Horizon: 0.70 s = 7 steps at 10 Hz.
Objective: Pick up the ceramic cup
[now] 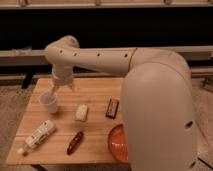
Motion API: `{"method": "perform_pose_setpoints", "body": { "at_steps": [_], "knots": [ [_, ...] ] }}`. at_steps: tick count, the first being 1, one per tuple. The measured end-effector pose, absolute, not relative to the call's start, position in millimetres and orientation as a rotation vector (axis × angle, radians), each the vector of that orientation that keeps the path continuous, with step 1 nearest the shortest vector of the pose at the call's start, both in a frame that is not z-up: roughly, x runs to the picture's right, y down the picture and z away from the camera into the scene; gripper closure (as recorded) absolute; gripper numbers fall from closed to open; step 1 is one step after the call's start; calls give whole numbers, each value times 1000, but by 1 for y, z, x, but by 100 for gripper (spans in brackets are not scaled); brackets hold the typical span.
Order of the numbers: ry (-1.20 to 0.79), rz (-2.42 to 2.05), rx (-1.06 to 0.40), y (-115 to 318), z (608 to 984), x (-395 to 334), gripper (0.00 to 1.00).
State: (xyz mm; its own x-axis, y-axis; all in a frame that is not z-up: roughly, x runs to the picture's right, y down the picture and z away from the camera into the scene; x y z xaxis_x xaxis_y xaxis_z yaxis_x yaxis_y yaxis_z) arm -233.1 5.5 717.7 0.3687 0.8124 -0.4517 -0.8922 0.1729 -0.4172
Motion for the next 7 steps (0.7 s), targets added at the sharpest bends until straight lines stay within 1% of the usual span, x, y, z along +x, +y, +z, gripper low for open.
{"method": "perform_pose_setpoints", "body": {
  "at_steps": [1,4,7],
  "knots": [
    [130,1206,-699,7,717,-243,35],
    [131,1200,-694,8,721,-240,35],
    [122,1186,-701,10,734,-261,35]
  ]
}}
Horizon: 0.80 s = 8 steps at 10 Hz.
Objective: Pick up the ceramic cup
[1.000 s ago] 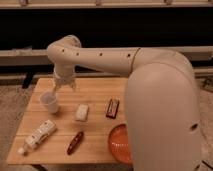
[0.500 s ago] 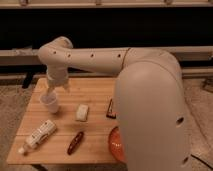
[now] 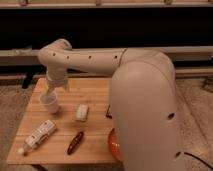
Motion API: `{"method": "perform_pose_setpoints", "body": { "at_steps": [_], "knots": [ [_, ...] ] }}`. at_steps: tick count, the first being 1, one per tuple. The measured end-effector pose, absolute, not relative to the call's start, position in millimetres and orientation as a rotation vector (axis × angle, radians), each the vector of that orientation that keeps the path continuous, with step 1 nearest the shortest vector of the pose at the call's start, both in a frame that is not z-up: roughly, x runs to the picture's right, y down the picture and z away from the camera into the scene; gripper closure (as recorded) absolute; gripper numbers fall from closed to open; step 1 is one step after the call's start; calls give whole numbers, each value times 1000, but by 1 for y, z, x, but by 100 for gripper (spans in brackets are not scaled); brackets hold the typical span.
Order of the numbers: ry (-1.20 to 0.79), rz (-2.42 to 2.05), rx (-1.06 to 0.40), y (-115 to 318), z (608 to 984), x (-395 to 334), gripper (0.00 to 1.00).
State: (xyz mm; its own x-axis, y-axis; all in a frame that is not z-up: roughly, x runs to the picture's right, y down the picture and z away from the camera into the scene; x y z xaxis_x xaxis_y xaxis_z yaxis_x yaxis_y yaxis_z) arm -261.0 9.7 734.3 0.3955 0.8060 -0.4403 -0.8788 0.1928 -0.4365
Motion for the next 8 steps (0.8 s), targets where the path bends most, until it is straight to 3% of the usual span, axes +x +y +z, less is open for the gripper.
{"method": "perform_pose_setpoints", "body": {
  "at_steps": [8],
  "knots": [
    [135,1183,-712,14,767,-269,35]
  ]
}}
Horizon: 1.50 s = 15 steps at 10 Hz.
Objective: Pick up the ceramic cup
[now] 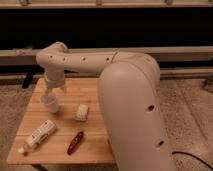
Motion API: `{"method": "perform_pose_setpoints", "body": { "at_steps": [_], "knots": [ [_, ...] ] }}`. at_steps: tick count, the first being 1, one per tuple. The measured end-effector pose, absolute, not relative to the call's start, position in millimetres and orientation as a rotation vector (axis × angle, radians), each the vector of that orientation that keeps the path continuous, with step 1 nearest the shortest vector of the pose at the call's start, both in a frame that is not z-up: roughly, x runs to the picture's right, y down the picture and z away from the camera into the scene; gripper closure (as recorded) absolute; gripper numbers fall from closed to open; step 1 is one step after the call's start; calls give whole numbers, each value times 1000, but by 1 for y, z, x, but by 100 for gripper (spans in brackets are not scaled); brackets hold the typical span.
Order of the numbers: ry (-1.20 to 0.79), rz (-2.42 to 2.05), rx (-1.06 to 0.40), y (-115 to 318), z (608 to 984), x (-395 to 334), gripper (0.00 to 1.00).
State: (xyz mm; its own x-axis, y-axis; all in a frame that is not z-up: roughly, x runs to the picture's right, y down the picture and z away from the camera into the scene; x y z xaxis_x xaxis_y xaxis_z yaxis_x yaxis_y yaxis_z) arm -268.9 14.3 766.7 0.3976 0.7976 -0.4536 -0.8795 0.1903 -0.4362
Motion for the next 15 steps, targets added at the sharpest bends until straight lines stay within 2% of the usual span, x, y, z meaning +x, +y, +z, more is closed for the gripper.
{"method": "perform_pose_setpoints", "body": {
  "at_steps": [7,13,14,15],
  "knots": [
    [144,1198,-721,27,797,-272,35],
    [174,1208,-725,35,809,-273,35],
    [181,1206,-726,38,812,-274,39],
    [184,1205,-727,39,813,-275,47]
  ]
}}
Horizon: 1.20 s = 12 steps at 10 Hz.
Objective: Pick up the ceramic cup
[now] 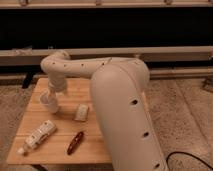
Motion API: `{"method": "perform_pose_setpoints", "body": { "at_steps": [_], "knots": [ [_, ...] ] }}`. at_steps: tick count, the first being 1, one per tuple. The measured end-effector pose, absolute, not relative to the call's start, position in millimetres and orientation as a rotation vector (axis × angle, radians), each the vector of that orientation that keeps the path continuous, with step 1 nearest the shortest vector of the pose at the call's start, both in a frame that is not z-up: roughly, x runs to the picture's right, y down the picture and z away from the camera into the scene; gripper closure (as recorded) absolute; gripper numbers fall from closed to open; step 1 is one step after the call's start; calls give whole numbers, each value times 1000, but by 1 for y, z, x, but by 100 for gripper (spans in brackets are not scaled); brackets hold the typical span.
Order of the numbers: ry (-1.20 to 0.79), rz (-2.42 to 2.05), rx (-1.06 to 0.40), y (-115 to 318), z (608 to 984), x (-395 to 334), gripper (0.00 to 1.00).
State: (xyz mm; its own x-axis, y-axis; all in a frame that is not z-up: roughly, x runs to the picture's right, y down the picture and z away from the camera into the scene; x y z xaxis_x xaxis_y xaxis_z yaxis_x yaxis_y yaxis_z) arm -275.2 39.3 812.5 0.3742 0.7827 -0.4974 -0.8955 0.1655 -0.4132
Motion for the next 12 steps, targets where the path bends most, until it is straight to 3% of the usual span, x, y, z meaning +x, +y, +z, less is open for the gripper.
{"method": "perform_pose_setpoints", "body": {
  "at_steps": [4,5,12],
  "knots": [
    [202,1202,-726,46,818,-274,80],
    [205,1201,-727,47,819,-274,83],
    [173,1166,-731,14,789,-275,83]
  ]
}}
